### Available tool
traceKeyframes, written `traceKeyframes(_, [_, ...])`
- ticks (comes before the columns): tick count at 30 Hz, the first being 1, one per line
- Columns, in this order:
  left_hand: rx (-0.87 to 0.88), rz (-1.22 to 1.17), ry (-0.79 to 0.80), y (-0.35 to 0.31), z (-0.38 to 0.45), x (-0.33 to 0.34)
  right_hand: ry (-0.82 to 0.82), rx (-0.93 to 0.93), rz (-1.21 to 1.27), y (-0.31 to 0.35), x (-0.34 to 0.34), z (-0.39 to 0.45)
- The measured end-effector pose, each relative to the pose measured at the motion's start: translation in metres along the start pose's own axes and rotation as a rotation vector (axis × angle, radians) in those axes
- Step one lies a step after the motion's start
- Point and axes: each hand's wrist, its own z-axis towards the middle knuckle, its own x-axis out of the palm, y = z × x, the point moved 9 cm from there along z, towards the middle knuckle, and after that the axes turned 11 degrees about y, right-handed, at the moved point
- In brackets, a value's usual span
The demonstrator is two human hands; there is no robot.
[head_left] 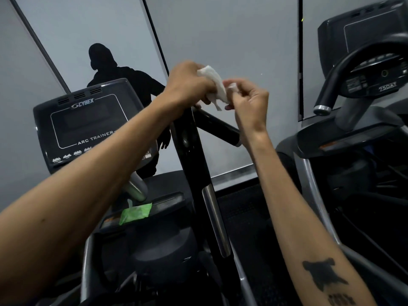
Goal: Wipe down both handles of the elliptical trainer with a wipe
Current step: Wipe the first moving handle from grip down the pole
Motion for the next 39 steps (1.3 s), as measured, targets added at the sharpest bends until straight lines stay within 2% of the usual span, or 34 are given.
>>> traceKeyframes(2, [-0.049,-0.126,-0.067,0.009,0.002,-0.003,-0.038,0.008,-0.034,-0.005,0.006,-0.006])
traceKeyframes(4, [-0.045,-0.156,-0.111,0.010,0.003,-0.005,-0.030,0.072,0.113,-0.012,0.017,-0.009])
traceKeyframes(7, [0.003,0.091,-0.110,0.001,0.002,-0.006,-0.009,0.188,0.396,-0.017,0.036,-0.009])
traceKeyframes(9, [0.038,0.275,-0.036,-0.005,0.000,0.001,-0.050,0.228,0.553,-0.019,0.039,-0.004])
traceKeyframes(11, [0.078,0.388,0.073,-0.009,-0.003,0.010,-0.088,0.268,0.610,-0.021,0.037,0.001])
traceKeyframes(13, [0.132,0.461,0.108,-0.015,-0.007,0.011,-0.080,0.288,0.618,-0.023,0.038,0.002])
traceKeyframes(16, [0.131,0.380,0.116,-0.009,-0.010,0.003,-0.110,0.228,0.466,-0.030,0.026,0.007])
traceKeyframes(18, [0.114,0.346,0.080,-0.004,-0.011,-0.004,-0.114,0.136,0.100,-0.029,0.015,0.014])
traceKeyframes(20, [0.098,0.364,0.025,0.001,-0.013,-0.011,-0.032,0.125,-0.295,-0.033,0.018,0.018])
traceKeyframes(22, [0.079,0.354,-0.016,0.003,-0.017,-0.017,0.019,0.160,-0.467,-0.044,0.028,0.014])
traceKeyframes(29, [0.077,0.265,-0.102,0.024,-0.035,-0.041,-0.003,-0.030,-0.516,-0.046,0.035,-0.007])
traceKeyframes(33, [0.045,0.177,-0.048,0.043,-0.037,-0.045,0.040,0.086,-0.576,-0.049,0.033,0.013])
traceKeyframes(37, [0.034,0.143,-0.058,0.046,-0.040,-0.042,0.018,-0.124,-0.443,-0.022,0.058,-0.004])
traceKeyframes(39, [0.055,0.160,-0.035,0.043,-0.044,-0.040,0.010,-0.178,-0.485,-0.028,0.049,-0.014])
